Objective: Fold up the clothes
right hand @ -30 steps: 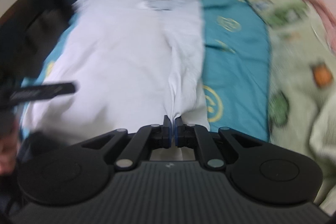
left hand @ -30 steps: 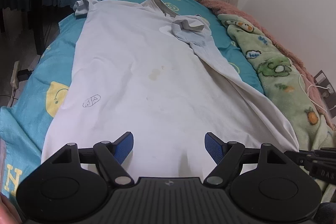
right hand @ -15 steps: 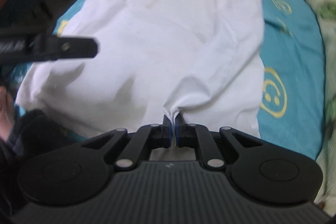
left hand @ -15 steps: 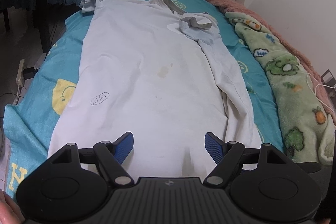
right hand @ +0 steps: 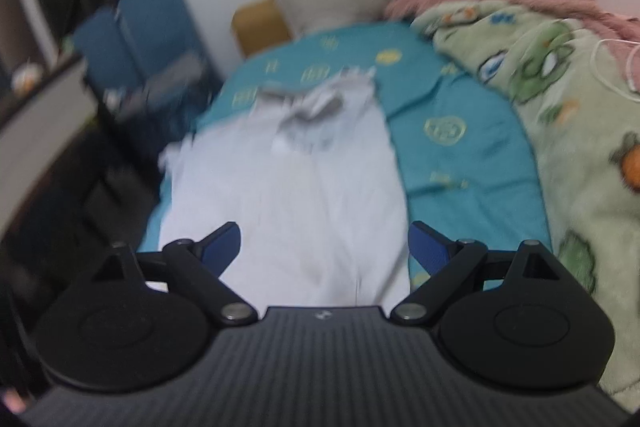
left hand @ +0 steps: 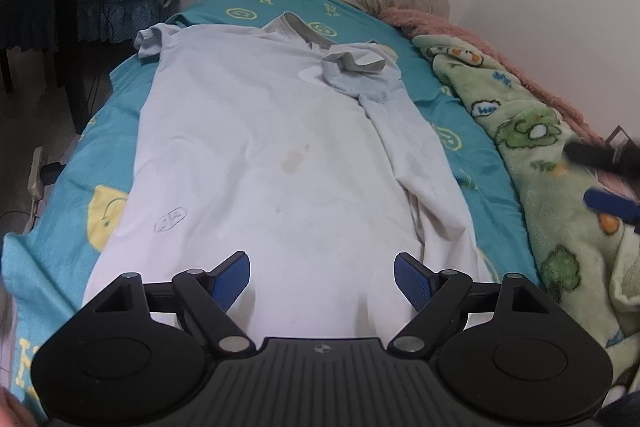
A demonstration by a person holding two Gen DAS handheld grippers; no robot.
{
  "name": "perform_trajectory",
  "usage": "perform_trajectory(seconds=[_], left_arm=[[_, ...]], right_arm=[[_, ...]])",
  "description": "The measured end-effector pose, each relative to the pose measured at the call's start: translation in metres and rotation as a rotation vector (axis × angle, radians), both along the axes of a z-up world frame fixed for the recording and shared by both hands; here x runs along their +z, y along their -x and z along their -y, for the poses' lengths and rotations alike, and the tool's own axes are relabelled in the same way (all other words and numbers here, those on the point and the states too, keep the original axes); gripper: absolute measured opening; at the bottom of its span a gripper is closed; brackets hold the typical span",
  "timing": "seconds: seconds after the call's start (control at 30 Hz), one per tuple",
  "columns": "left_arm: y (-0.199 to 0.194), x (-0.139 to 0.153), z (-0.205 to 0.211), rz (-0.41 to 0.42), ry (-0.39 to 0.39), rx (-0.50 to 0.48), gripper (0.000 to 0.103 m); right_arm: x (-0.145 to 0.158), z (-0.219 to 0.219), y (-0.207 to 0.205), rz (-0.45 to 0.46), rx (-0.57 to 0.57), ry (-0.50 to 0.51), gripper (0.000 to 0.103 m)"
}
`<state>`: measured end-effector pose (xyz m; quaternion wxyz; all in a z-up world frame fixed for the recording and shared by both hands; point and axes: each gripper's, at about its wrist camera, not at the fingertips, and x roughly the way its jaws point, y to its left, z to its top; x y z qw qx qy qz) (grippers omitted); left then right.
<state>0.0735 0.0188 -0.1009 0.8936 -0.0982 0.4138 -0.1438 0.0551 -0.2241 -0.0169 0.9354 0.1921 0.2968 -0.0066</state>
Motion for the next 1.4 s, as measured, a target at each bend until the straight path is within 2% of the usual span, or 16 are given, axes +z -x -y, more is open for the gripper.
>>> perform_trajectory(seconds=[0.1,0.2,0.33,0.47,0.57,0.73,0.83,0.9,0.93,0.97,1.03,1.17,1.2,1.3,1.33,1.4], left_arm=[[-0.044,-0.007,0.019,0.030,-0.039,-0.003,0.081],[-0.089,-0.014,0.039,0.061,-0.080,-0.007,0.081],[-0.149,-0.024,0.066,0.103,-0.134,-0.012,0.082],[-0.209,-0.034,0.092,0.144,-0.189,-0.017,0.082],[-0.256,-0.046,0.115,0.204,-0.309,0.003,0.082],[-0.327,-0.066,0.137,0.244,-0.366,-0.014,0.082],[-0.357,-0.075,0.141,0.236,-0.329,-0.038,0.074],[-0.370,-0.078,0.141,0.242,-0.290,-0.050,0.056],[-0.376,-0.079,0.139,0.235,-0.267,-0.055,0.035],[-0.382,-0.079,0.138,0.227,-0.243,-0.059,0.022],[-0.382,-0.070,0.133,0.263,-0.227,-0.058,0.008],[-0.375,-0.026,0.115,0.364,-0.123,0.018,0.008],[-0.375,-0.014,0.114,0.392,-0.128,0.049,0.008],[-0.389,0.001,0.116,0.437,-0.271,0.189,0.008],[-0.395,-0.003,0.114,0.404,-0.291,0.229,0.011],[-0.410,-0.017,0.104,0.265,-0.264,0.248,0.022]], right_arm=[[0.010,0.022,-0.006,0.101,-0.089,-0.087,0.092],[0.003,0.038,-0.003,0.192,-0.164,-0.064,0.092],[-0.029,0.055,-0.011,0.158,-0.197,0.029,0.092],[-0.057,0.062,-0.028,0.108,-0.205,0.013,0.092],[-0.071,0.059,-0.043,0.104,-0.223,0.000,0.092],[-0.098,0.058,-0.064,0.047,-0.201,-0.020,0.092],[-0.105,0.061,-0.074,0.050,-0.210,-0.003,0.092],[-0.110,0.063,-0.079,0.046,-0.210,0.000,0.092],[-0.113,0.065,-0.081,0.038,-0.209,-0.005,0.092],[-0.115,0.066,-0.083,0.030,-0.208,-0.010,0.092],[-0.119,0.067,-0.085,0.016,-0.207,-0.021,0.092],[-0.119,0.064,-0.083,0.012,-0.209,-0.019,0.092],[-0.118,0.063,-0.082,0.015,-0.210,-0.016,0.092],[-0.116,0.060,-0.080,0.023,-0.208,-0.001,0.092],[-0.115,0.060,-0.080,0.024,-0.205,0.003,0.092],[-0.114,0.059,-0.079,0.026,-0.196,0.013,0.092]])
